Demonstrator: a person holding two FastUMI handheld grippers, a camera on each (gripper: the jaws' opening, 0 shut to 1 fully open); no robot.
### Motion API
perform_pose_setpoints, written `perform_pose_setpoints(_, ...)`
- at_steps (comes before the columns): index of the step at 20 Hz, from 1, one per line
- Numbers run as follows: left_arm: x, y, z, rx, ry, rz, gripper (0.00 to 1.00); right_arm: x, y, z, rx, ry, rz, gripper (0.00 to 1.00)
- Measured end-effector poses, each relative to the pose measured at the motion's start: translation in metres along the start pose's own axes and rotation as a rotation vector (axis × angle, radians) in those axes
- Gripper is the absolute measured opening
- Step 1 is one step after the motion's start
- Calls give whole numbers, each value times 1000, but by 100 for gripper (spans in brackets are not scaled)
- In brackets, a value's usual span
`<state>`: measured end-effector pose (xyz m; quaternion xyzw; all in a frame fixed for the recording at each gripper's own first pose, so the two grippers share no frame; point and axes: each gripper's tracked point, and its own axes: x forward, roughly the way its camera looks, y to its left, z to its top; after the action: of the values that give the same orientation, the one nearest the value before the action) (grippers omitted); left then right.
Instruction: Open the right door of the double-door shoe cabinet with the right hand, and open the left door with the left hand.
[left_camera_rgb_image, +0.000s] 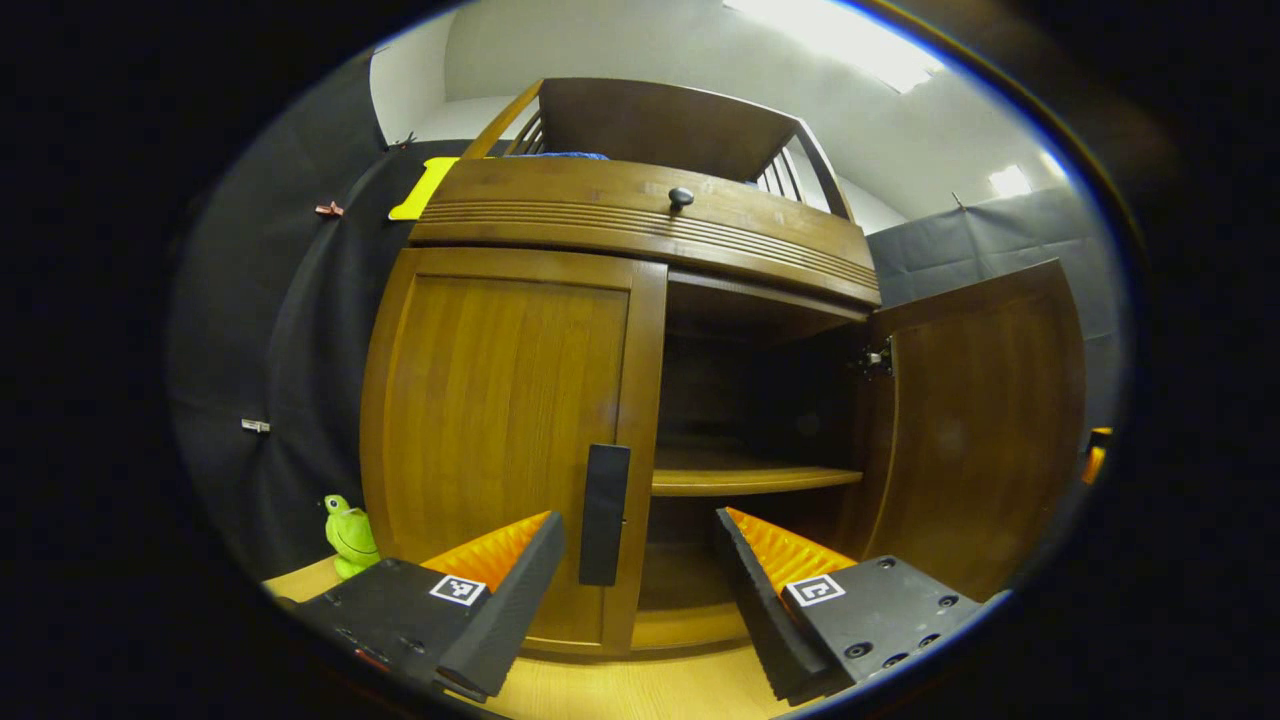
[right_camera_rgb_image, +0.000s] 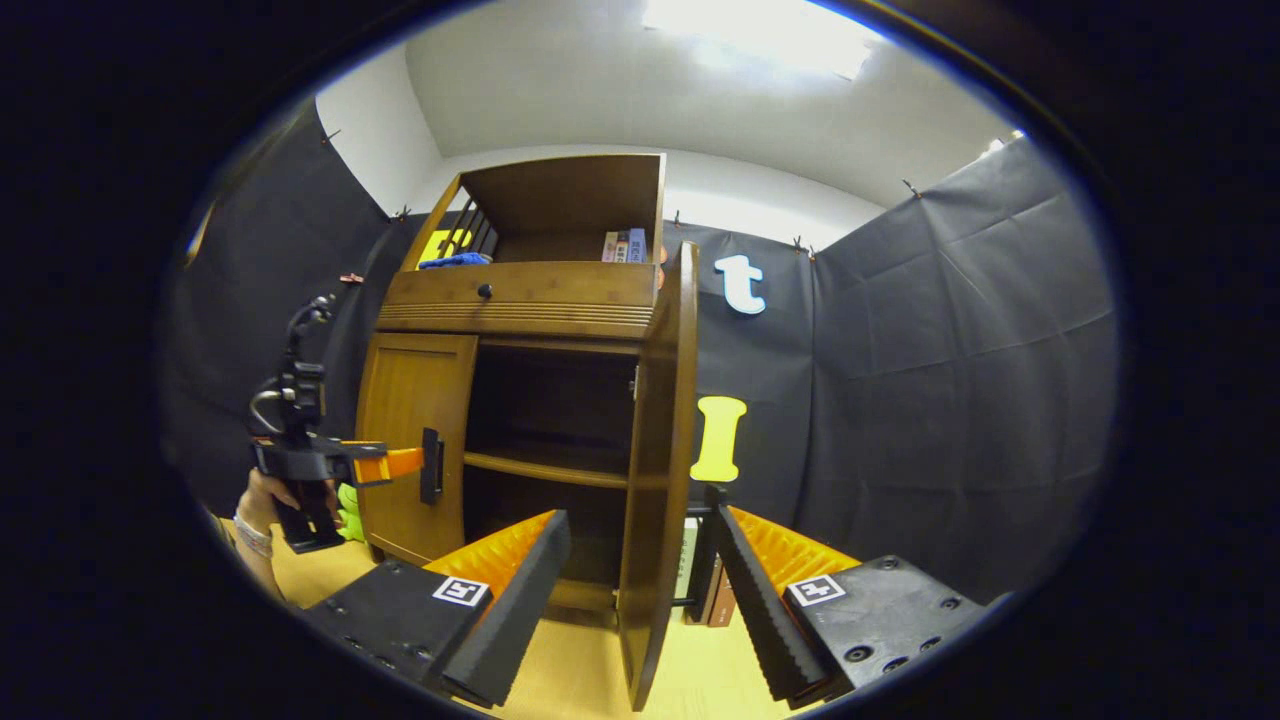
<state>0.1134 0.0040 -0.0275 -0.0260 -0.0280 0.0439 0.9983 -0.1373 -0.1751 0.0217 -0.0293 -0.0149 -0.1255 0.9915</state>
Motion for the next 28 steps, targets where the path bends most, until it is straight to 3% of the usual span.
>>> perform_pose_setpoints(6,52,25,-22,30,8,72,88,2,0,12,-62,-74,0,93)
perform_pose_setpoints(11,75,34,-42,22,42,76,83,6,8,8,-54,-106,32,93)
perform_pose_setpoints(17,87,29,-37,49,1,62,72,16,9,-11,-36,-60,32,94)
perform_pose_setpoints(18,87,28,-35,57,-2,58,64,16,8,-11,-42,-64,26,93)
perform_pose_setpoints(21,87,23,-41,49,32,46,58,12,9,-11,-30,-60,30,94)
perform_pose_setpoints(23,85,24,-42,38,55,42,41,11,13,-12,-19,-52,37,94)
perform_pose_setpoints(28,85,24,-42,61,57,34,33,10,26,-11,-4,-45,59,94)
